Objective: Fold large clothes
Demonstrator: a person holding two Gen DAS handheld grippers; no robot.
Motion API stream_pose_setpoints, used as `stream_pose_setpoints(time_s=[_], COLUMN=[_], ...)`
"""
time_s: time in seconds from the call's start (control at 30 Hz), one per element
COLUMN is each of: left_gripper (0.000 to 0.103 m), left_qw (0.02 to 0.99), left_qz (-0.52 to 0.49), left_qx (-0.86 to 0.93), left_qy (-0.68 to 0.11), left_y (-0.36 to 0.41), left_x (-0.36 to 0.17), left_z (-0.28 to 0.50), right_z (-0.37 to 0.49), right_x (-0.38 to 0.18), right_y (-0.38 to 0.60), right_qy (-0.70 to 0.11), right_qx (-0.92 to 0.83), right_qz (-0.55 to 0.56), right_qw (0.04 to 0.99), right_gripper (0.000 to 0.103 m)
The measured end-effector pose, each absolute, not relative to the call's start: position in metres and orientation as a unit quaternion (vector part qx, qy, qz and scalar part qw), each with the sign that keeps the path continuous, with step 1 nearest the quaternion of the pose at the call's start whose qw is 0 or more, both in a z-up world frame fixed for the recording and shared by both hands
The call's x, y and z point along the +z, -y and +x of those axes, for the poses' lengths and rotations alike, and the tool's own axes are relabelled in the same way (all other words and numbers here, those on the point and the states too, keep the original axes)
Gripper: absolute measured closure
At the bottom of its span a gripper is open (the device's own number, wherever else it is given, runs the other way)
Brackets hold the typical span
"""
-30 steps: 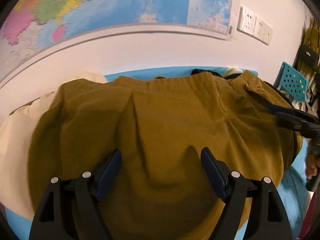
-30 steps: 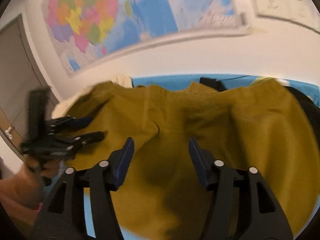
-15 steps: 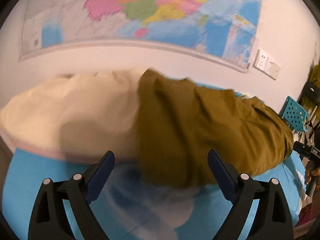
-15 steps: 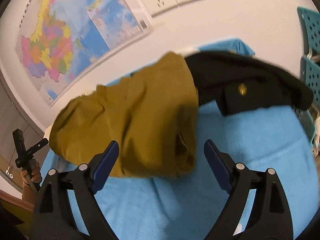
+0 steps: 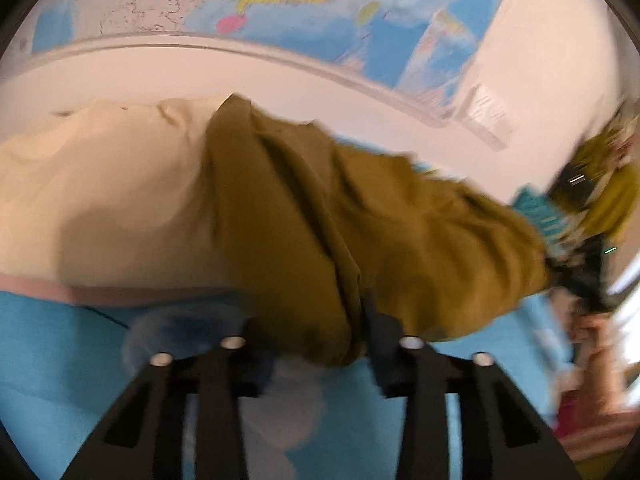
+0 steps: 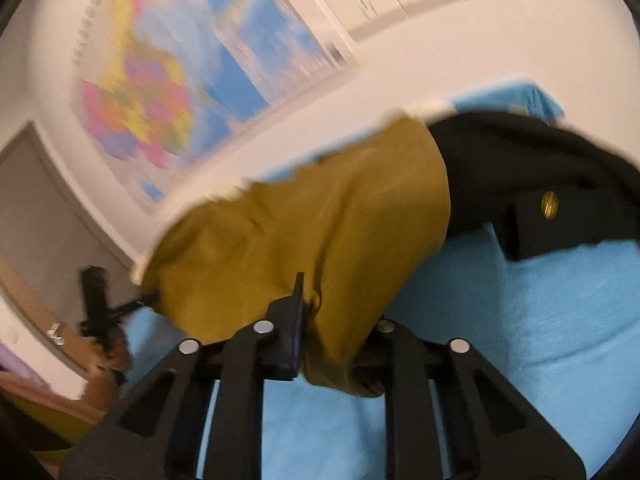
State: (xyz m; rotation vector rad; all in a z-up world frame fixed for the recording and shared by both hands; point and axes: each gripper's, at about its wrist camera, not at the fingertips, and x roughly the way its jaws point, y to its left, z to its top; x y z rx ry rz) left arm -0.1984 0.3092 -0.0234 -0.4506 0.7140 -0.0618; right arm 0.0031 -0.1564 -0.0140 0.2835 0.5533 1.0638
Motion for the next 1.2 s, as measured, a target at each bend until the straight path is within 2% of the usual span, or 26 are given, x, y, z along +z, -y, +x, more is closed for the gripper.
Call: stream_pose_setpoints(time_s=[0.17, 0.27, 0.3, 0.37, 0.4, 0.43, 0.47, 0.5, 0.53, 0.57, 0.67, 0.77, 0.93, 1.07, 1.17, 1.2], left_gripper=[0.074, 0.074, 0.074, 0.069, 0.063, 0.057, 0.043, 0.037, 0.037, 0.037, 0.033, 0.032, 0.031, 0.031, 0.034, 0.042], left_qw=[0.889, 0.855, 0.842, 0.826, 0.826, 0.836, 0.849, 0.862, 0.875, 0.884, 0.906, 0.918, 0.91, 0.89, 0.886, 0.889], left_qz=[-0.251, -0.266, -0.268, -0.286, -0.289, -0.27, -0.244, -0.213, -0.182, -0.169, -0.141, -0.102, -0.075, -0.07, -0.076, -0.071], left_qx=[-0.109, -0.132, -0.126, -0.124, -0.125, -0.108, -0.083, -0.053, -0.031, -0.025, -0.007, -0.016, -0.073, -0.057, -0.055, -0.05], left_qy=[-0.368, -0.426, -0.451, -0.471, -0.468, -0.465, -0.461, -0.456, -0.447, -0.435, -0.399, -0.383, -0.4, -0.446, -0.454, -0.449], left_y=[-0.303, -0.29, -0.286, -0.288, -0.289, -0.289, -0.286, -0.283, -0.28, -0.279, -0.274, -0.254, -0.216, -0.203, -0.198, -0.196], left_x=[-0.019, -0.054, -0.069, -0.083, -0.081, -0.074, -0.067, -0.058, -0.047, -0.038, -0.009, 0.005, -0.003, -0.03, -0.042, -0.042], left_z=[-0.234, -0.234, -0.231, -0.224, -0.224, -0.225, -0.227, -0.229, -0.232, -0.234, -0.242, -0.23, -0.189, -0.146, -0.13, -0.126], right_z=[-0.041, -0.038, -0.03, -0.019, -0.015, -0.014, -0.016, -0.02, -0.023, -0.027, -0.046, -0.05, -0.028, -0.003, 0.0, -0.003], right_x=[0.007, -0.03, -0.053, -0.082, -0.089, -0.089, -0.085, -0.077, -0.071, -0.064, -0.034, -0.025, -0.035, -0.055, -0.058, -0.058], right_y=[0.22, 0.238, 0.237, 0.231, 0.232, 0.234, 0.235, 0.234, 0.231, 0.23, 0.217, 0.189, 0.115, 0.088, 0.085, 0.084], right_qy=[-0.218, -0.281, -0.325, -0.369, -0.374, -0.367, -0.36, -0.35, -0.344, -0.335, -0.276, -0.26, -0.291, -0.329, -0.329, -0.324], right_qx=[0.505, 0.459, 0.431, 0.406, 0.396, 0.394, 0.388, 0.361, 0.333, 0.314, 0.318, 0.37, 0.388, 0.374, 0.374, 0.373], right_qz=[0.157, 0.156, 0.154, 0.143, 0.156, 0.169, 0.163, 0.14, 0.12, 0.106, 0.073, 0.049, -0.021, -0.055, -0.058, -0.064], right_qw=[0.82, 0.828, 0.828, 0.824, 0.824, 0.825, 0.833, 0.853, 0.87, 0.882, 0.904, 0.89, 0.874, 0.865, 0.865, 0.867], right_gripper=[0.088, 0.088, 0.088, 0.084, 0.078, 0.076, 0.073, 0.059, 0.04, 0.035, 0.035, 0.035, 0.037, 0.036, 0.057, 0.072])
